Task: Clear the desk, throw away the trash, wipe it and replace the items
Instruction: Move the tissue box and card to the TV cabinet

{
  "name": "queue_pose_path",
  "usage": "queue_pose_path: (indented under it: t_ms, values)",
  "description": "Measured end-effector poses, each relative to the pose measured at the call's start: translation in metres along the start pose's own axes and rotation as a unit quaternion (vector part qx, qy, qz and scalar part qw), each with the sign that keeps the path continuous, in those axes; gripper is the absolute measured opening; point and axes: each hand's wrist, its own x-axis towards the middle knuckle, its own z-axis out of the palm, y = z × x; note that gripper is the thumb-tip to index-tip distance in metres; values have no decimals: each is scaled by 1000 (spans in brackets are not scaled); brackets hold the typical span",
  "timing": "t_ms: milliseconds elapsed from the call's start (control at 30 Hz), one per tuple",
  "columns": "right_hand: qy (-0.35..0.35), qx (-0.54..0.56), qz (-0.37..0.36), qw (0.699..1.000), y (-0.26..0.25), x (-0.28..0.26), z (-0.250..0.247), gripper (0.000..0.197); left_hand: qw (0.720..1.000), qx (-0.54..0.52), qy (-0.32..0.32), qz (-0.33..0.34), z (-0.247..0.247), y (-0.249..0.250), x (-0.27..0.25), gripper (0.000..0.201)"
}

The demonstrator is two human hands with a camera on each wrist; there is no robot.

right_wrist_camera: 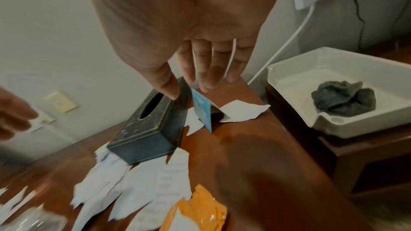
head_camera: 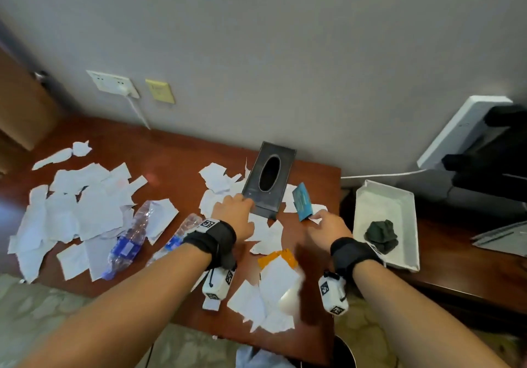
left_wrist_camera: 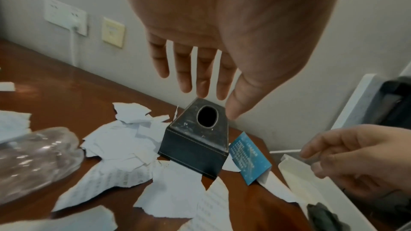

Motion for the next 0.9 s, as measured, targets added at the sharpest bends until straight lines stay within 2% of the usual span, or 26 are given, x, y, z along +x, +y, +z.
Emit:
queue_pose_path:
  t_ms: [133, 267, 467, 567, 700, 900]
  values:
    - [-11, 36, 48, 998, 8, 52, 10, 40, 1000, 15, -18, 3, 12, 1, 51, 40]
    - [-16, 56, 82, 995, 10, 86, 27, 47, 998, 51, -29, 19, 31, 5, 89, 53]
    - [12, 81, 115, 990, 13, 116, 55, 35, 993, 95, -4, 76, 56, 3, 140, 74]
    - [46, 96, 124, 987, 13, 119, 68, 27, 988, 130, 5, 83, 68, -1, 152, 67]
    - [87, 101, 126, 983, 8, 108, 72, 30, 984, 151, 9, 94, 69, -3, 158, 54]
    - [117, 100, 133, 979, -2, 77, 51, 33, 978, 164, 14, 127, 47, -14, 142, 53]
